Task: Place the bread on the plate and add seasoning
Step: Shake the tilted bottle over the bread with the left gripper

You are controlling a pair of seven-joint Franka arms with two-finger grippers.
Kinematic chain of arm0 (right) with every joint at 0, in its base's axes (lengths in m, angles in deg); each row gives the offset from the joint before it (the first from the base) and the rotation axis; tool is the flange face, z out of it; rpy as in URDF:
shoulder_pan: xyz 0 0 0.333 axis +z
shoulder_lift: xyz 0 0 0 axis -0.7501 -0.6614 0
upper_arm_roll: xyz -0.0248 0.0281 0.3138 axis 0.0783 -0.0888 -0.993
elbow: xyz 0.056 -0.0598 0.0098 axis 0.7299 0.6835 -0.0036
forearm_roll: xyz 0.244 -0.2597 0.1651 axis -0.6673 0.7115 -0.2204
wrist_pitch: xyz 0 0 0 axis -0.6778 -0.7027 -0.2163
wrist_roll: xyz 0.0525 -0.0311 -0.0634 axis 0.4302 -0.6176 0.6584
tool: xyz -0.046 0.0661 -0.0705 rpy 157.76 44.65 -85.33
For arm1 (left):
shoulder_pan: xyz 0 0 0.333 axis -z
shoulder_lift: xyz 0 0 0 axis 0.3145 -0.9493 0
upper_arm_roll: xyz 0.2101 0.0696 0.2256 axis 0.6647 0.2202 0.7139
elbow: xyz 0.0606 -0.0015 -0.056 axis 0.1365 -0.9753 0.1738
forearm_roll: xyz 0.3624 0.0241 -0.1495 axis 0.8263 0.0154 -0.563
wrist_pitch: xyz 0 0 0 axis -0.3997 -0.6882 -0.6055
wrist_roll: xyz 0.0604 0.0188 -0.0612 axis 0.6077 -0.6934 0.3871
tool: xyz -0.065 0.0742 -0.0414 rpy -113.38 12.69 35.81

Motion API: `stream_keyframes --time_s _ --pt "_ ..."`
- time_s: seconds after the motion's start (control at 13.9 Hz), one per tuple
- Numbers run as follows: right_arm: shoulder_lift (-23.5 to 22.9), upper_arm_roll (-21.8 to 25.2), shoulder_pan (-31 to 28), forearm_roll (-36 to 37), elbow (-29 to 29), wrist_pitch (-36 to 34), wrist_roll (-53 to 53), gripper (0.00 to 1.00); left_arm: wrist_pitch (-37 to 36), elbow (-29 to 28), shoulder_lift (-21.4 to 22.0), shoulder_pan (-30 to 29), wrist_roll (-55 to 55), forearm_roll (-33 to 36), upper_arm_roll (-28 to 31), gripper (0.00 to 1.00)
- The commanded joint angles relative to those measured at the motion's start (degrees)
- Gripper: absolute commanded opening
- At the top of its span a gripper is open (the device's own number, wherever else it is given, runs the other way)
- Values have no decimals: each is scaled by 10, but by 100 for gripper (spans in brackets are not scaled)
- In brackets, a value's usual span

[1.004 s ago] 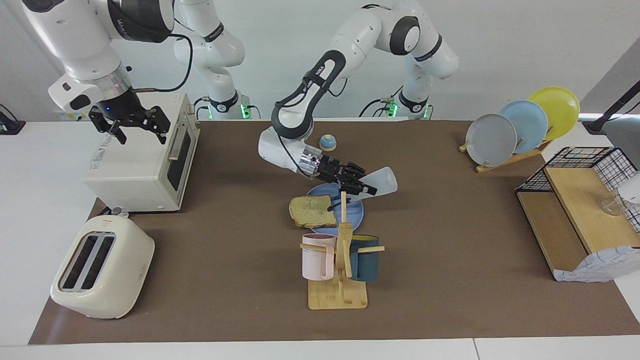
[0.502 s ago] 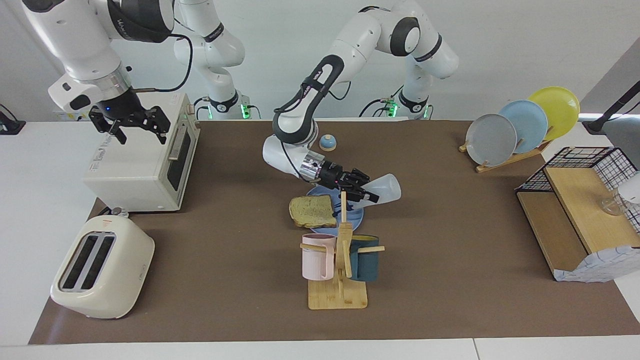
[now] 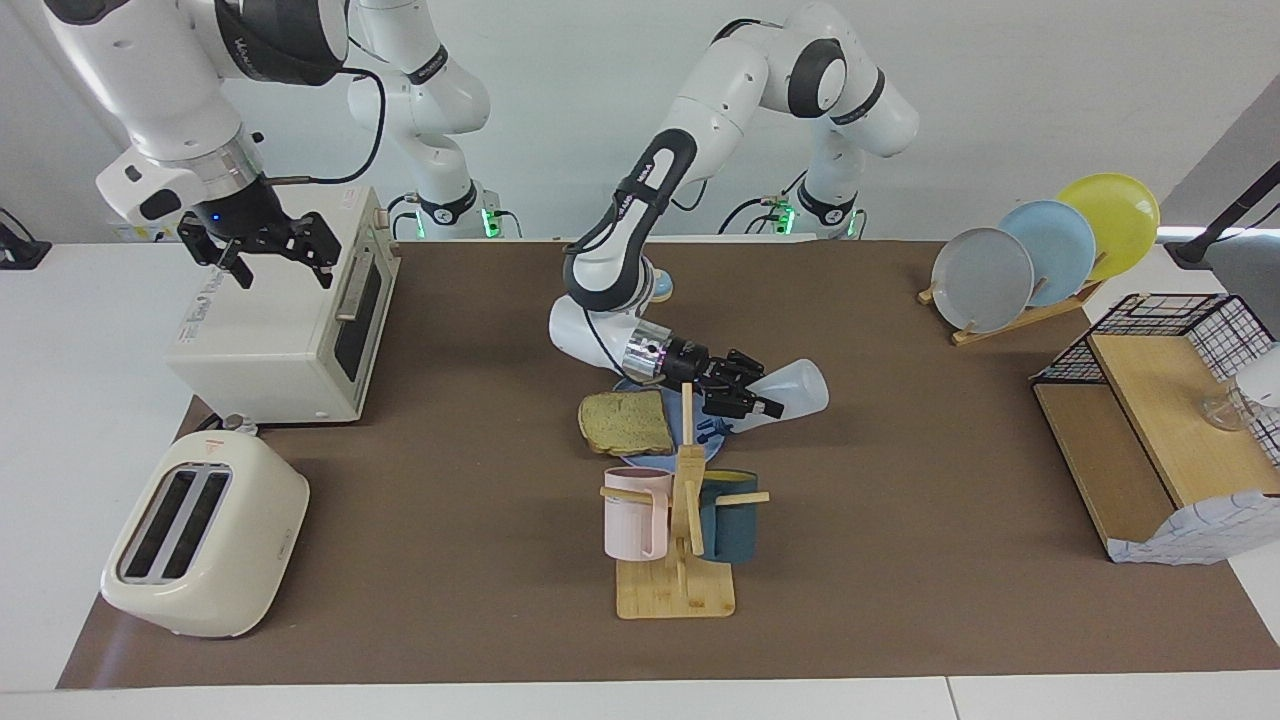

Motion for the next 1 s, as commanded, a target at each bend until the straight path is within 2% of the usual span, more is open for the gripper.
stream_keyframes --time_s 0.0,0.36,0.93 --pt "13 -5 -7 -3 15 5 3 100 -5 -7 8 31 -4 -11 4 0" --pt "13 -4 -7 -3 15 5 2 100 -13 -3 9 55 -4 -27 4 0" --pt "13 -4 -7 -3 15 5 2 100 20 -4 6 -21 -4 -2 5 0"
